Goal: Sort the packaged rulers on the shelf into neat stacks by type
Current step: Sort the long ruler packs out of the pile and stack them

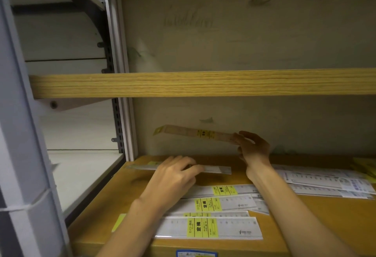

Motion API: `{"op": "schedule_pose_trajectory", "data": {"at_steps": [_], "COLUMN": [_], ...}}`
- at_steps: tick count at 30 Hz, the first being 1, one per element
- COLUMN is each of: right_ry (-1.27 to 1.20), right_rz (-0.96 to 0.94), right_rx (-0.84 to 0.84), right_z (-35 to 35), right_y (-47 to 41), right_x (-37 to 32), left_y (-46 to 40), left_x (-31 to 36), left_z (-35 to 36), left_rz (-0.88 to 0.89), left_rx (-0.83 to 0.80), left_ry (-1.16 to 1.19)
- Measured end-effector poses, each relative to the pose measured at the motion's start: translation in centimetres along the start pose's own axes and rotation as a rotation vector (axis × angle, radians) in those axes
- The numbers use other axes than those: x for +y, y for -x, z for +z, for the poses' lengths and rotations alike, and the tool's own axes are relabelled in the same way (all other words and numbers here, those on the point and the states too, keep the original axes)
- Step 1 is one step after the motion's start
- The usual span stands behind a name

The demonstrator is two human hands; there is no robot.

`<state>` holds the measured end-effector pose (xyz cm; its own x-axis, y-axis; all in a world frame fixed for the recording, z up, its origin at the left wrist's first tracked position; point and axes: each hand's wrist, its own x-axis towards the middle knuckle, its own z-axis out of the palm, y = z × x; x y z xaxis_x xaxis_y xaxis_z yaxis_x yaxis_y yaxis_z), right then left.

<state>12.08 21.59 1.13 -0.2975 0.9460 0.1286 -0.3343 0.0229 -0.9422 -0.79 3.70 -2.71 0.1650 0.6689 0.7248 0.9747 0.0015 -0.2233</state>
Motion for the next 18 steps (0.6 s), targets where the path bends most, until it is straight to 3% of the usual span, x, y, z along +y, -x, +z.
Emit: {"op": "schedule_pose_trajectory", "data": {"at_steps": [13,18], "right_ry": [0.29,0.496], "right_rz": [0.048,-0.034], "right_rx": [-0.128,-0.15], "right_z": [0.6,0.5], "right_y": [-0.5,-0.9], "right_x": [2.3,3.1], "left_y": [0.0,0.0], "left_x": [0.3,0.5], "left_z": [0.2,0.1], "left_rz": [0.025,0.022], "left_rx": [-0.056,-0.056], "left_ry": [0.011,0.014]}}
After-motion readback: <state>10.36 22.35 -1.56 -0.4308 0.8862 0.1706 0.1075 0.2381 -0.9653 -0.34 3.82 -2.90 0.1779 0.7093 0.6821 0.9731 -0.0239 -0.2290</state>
